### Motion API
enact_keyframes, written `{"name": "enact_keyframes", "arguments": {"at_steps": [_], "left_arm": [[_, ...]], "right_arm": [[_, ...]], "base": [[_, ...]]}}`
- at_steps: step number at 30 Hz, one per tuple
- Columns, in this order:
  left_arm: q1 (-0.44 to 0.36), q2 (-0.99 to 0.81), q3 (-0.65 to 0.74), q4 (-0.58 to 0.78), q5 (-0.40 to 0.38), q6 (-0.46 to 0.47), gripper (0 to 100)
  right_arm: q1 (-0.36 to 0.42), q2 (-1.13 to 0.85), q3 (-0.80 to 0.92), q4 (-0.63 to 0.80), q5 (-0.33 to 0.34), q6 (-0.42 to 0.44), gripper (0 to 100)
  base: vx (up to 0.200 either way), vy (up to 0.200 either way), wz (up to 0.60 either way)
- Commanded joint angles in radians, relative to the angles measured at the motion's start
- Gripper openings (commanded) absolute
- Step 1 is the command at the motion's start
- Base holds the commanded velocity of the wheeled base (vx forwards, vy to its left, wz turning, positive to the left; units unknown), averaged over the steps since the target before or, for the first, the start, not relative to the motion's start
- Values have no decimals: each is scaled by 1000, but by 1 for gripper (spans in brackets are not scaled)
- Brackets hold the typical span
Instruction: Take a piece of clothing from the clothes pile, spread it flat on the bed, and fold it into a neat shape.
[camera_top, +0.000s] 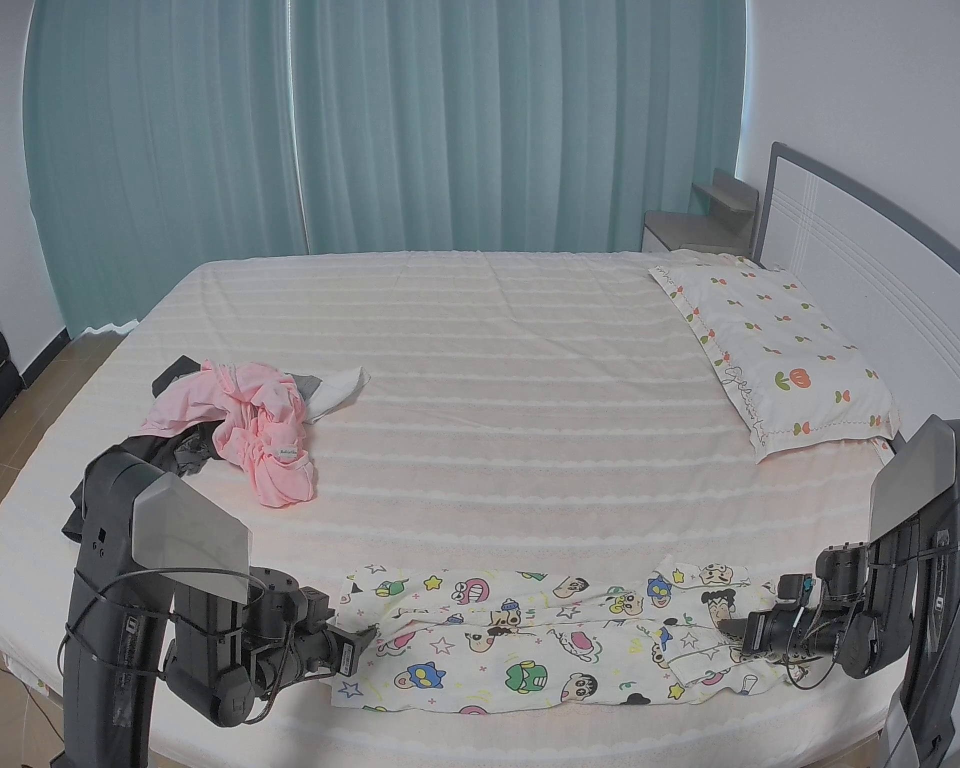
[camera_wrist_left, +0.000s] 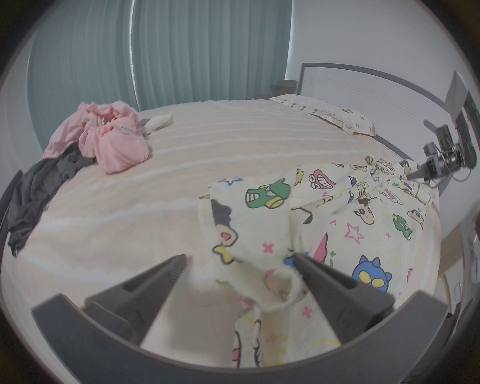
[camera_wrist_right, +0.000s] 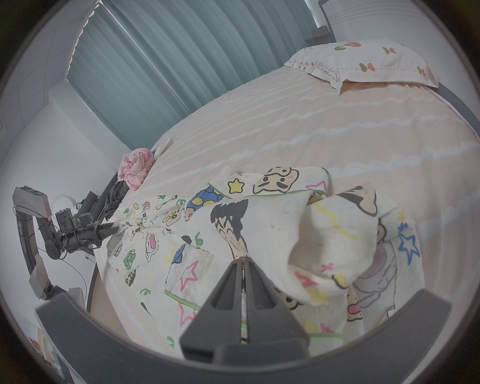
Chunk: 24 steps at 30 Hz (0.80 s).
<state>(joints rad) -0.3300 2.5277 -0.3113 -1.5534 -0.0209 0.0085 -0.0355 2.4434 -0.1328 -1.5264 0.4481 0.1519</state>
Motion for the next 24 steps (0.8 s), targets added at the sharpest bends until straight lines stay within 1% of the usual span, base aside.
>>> {"name": "enact_keyframes", "arguments": {"at_steps": [1, 2, 3, 4, 7, 8, 9, 10, 11, 14, 15, 16, 18, 19, 21, 24], "left_arm": [[5, -6, 24, -17, -1, -35, 100], [5, -47, 43, -17, -4, -87, 100], [5, -55, 47, -17, -5, -99, 100], [5, -106, 70, -17, -25, -182, 100], [6, -194, 118, -17, -77, -297, 100], [6, -194, 118, -17, -77, -297, 100], [9, -248, 161, -17, -111, -361, 100], [11, -251, 162, -17, -113, -364, 100], [25, -264, 169, -17, -119, -387, 100], [58, -265, 158, -17, -111, -394, 100], [58, -265, 158, -17, -111, -394, 100], [109, -267, 123, -17, -102, -394, 100], [140, -262, 98, -17, -73, -397, 100], [141, -262, 95, -17, -70, -398, 100], [141, -260, 92, -17, -70, -412, 100], [98, -253, 93, -7, -76, -420, 100]], "right_arm": [[2, -11, 15, -6, 0, 0, 0], [3, -18, 24, -15, 0, 0, 0], [5, -21, 25, -15, 1, 0, 0], [6, -49, 36, -17, 1, 0, 0], [8, -92, 42, -17, 1, 0, 0], [8, -92, 42, -17, 1, 0, 0], [14, -130, 42, -11, 1, 0, 0], [14, -132, 42, -9, 1, 0, 0], [32, -153, 42, -6, 1, 0, 0], [48, -178, 50, -6, -3, 1, 0], [48, -178, 50, -6, -3, 1, 0], [46, -195, 79, -17, -3, 5, 0], [34, -215, 128, -34, 0, 20, 0], [32, -221, 133, -37, 0, 24, 0], [23, -248, 133, -44, -3, 84, 0], [8, -280, 133, -43, -22, 204, 0]], "base": [[0, 0, 0], [0, 0, 0], [0, 0, 0], [0, 0, 0], [0, 0, 0], [0, 0, 0], [0, 0, 0], [0, 0, 0], [0, 0, 0], [0, 0, 0], [0, 0, 0], [0, 0, 0], [0, 0, 0], [0, 0, 0], [0, 0, 0], [0, 0, 0]]}}
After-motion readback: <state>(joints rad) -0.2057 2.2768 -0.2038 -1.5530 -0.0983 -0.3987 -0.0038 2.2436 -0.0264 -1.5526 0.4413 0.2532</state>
